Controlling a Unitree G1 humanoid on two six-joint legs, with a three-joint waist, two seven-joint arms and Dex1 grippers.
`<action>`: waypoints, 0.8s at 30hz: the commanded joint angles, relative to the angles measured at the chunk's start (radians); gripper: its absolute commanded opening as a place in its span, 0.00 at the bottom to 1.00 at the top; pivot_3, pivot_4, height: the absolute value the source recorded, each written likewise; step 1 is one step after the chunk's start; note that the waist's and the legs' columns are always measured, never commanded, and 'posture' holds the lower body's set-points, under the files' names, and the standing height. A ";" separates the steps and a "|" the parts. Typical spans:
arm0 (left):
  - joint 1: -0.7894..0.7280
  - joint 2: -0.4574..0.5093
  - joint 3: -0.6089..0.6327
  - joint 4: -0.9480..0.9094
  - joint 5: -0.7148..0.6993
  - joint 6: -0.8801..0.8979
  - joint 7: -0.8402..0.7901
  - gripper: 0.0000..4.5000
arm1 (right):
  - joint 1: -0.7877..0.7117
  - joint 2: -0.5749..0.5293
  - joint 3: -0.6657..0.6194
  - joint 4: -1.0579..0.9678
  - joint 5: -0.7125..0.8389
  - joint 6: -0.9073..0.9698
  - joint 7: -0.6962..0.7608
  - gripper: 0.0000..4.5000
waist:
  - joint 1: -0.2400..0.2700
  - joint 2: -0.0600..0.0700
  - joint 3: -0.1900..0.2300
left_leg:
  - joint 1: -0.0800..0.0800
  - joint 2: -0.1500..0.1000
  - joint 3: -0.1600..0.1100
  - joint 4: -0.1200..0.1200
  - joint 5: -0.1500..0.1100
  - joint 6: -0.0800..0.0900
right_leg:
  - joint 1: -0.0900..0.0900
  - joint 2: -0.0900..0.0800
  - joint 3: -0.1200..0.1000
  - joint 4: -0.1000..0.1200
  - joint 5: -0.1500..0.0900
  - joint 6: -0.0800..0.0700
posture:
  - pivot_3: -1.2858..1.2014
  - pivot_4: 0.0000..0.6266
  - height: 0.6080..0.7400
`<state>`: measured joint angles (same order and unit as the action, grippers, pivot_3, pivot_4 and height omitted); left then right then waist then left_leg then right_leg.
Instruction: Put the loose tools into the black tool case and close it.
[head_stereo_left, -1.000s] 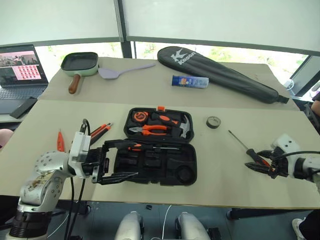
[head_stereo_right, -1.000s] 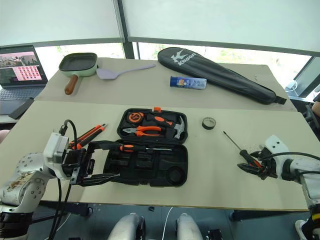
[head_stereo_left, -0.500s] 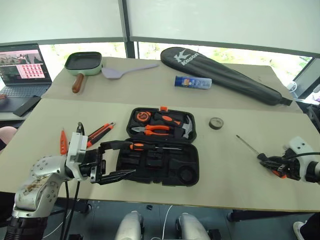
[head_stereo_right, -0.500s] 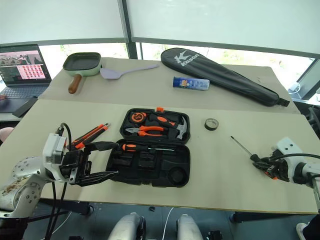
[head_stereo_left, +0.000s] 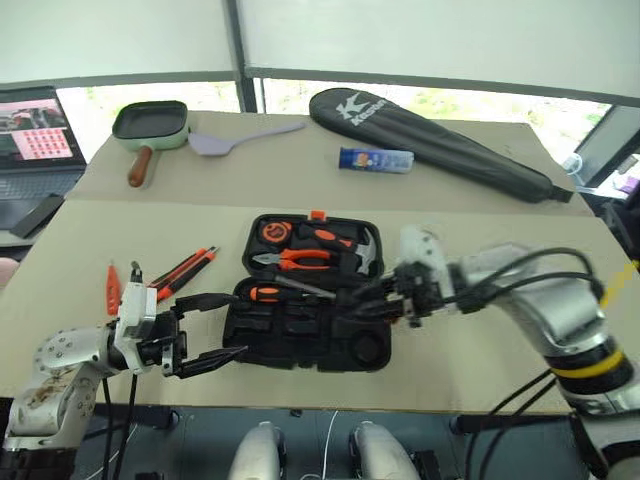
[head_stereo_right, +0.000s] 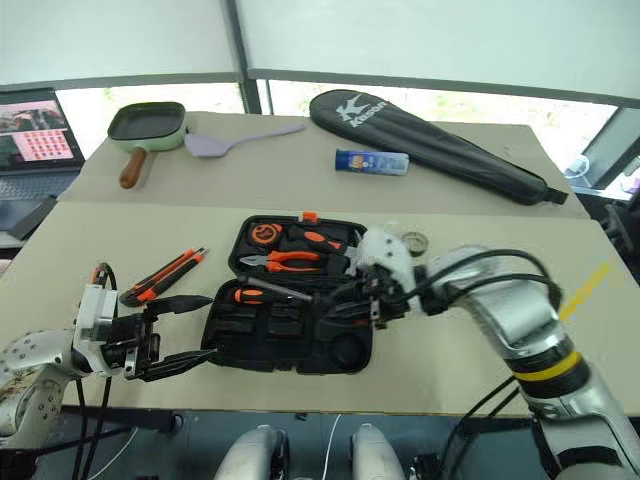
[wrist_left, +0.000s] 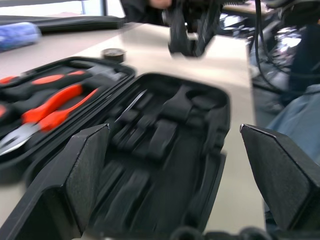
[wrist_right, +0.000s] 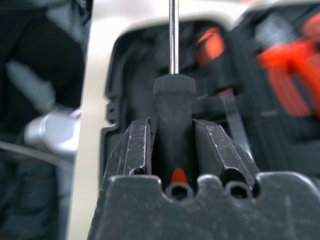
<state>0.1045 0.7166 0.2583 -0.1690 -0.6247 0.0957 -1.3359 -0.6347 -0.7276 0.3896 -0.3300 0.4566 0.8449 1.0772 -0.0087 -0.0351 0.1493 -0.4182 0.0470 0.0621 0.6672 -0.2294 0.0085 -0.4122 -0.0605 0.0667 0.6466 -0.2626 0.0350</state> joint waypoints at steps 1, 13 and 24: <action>0.010 0.002 0.032 0.011 0.008 -0.037 0.005 1.00 | -0.050 0.033 0.056 0.035 -0.079 0.002 -0.042 0.20 | 0.004 0.000 0.000 | -0.004 0.000 0.000 0.001 0.000 0.000 | -0.005 0.000 0.000 0.000 0.000 0.001 | 0.52 0.24 1.00; 0.073 0.009 0.051 0.002 0.039 -0.092 0.017 1.00 | -0.158 0.035 0.203 0.241 -0.311 -0.178 0.066 0.20 | 0.000 0.000 0.000 | -0.010 0.002 0.004 0.008 0.000 0.000 | -0.009 0.003 -0.003 0.004 0.002 0.000 | 0.52 0.24 1.00; 0.026 0.024 0.052 0.049 0.064 -0.125 0.028 1.00 | -0.194 0.099 0.199 0.317 -0.332 -0.120 0.095 0.44 | -0.009 -0.001 -0.001 | -0.006 0.002 0.006 0.009 0.000 0.000 | -0.009 0.004 -0.002 0.010 0.002 -0.002 | 0.52 0.24 1.00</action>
<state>0.1334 0.7397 0.2976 -0.1032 -0.5527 -0.0160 -1.3172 -0.8224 -0.6193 0.5796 -0.0205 0.1608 0.7065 1.1732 -0.0179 -0.0359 0.1487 -0.4237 0.0493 0.0682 0.6763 -0.2291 0.0084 -0.4207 -0.0564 0.0647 0.6572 -0.2607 0.0331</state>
